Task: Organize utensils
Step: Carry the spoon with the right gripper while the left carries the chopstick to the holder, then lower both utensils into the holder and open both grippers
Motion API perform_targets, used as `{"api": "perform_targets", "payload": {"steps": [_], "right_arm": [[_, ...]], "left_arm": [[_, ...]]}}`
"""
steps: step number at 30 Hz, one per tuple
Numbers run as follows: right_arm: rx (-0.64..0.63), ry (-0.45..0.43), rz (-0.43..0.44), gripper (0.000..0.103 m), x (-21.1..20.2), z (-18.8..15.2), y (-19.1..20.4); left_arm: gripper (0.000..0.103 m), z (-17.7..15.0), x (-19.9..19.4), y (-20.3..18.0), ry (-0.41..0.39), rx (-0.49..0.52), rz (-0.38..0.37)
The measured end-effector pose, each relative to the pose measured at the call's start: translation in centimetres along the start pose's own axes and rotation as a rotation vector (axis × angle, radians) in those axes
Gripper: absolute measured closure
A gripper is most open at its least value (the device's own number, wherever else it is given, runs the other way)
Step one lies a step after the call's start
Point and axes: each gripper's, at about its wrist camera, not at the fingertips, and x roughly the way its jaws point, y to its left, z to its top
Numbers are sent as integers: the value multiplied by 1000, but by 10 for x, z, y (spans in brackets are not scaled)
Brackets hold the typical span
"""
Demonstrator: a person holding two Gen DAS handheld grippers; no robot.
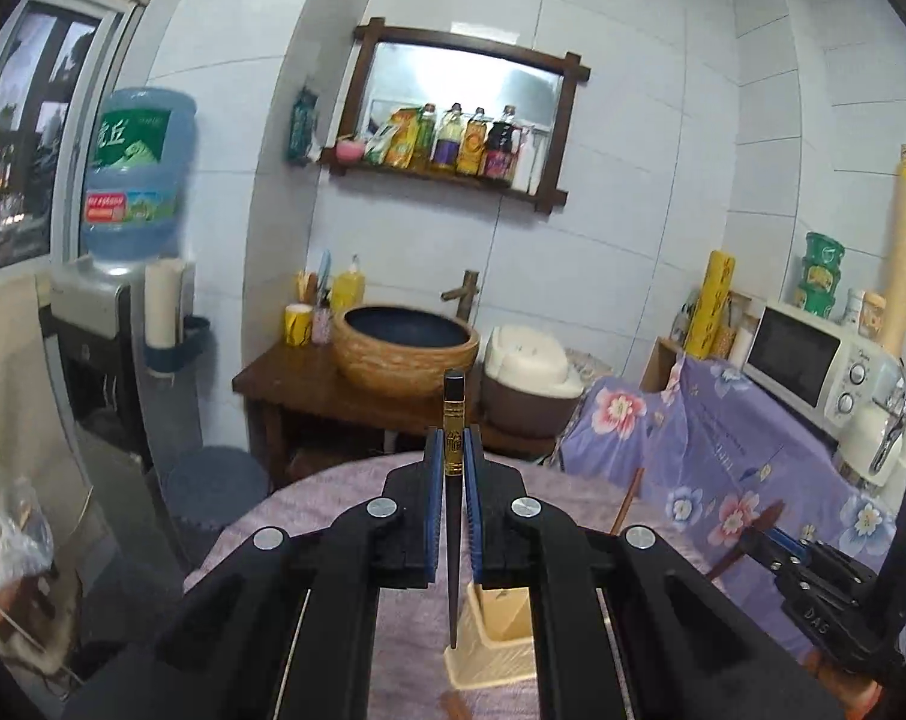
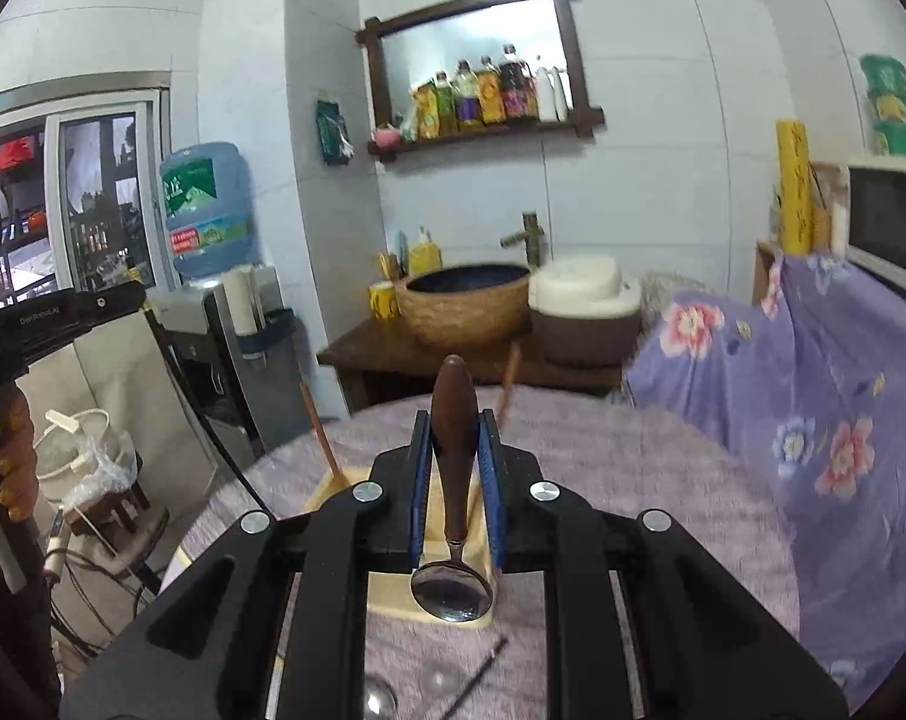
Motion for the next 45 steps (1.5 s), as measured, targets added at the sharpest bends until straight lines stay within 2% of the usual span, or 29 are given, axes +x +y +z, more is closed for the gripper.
{"api": "perform_targets", "payload": {"steps": [3, 6, 10, 15, 20, 25, 28, 32, 34, 36, 37, 38, 39, 40, 41, 45], "right_arm": [[-25, -27, -1, 87, 12, 21, 12], [-27, -26, -2, 87, 29, 27, 19], [-30, 2, -26, 87, 52, 10, 22], [-44, 59, -62, 87, 77, -22, 20], [-16, 118, -58, 87, 95, -49, 12], [1, 132, -50, 87, 104, -66, 9], [8, 132, -42, 87, 106, -68, 8], [25, 127, -24, 87, 108, -69, 3], [38, 123, -16, 85, 108, -70, 0], [40, 111, -23, 72, 105, -71, -1], [41, 101, -29, 67, 102, -72, -1], [43, 93, -30, 57, 100, -71, -2], [47, 83, -28, 55, 97, -72, -2], [47, 79, -28, 55, 94, -72, -2], [46, 78, -28, 55, 91, -73, -2], [36, 70, -34, 55, 77, -78, -3]], "left_arm": [[95, 12, 3, -17, -19, 23, -15], [95, 11, 13, -31, -16, 35, -42], [95, -10, 33, -39, 0, 44, -29], [95, -49, 66, -37, 81, 17, -21], [95, -79, 90, -30, 159, -1, -14], [95, -106, 108, -26, 226, -1, 2], [95, -112, 108, -28, 200, 26, 34], [95, -108, 110, -29, 207, 22, 12], [95, -108, 111, -29, 209, 19, 2], [94, -108, 109, -27, 205, 10, -3], [90, -108, 107, -26, 205, 8, -9], [79, -109, 105, -26, 204, 7, -13], [71, -109, 101, -25, 197, 1, -18], [55, -110, 96, -24, 189, -3, -20], [50, -111, 91, -24, 179, -6, -22], [44, -118, 68, -19, 160, 2, -21]]}}
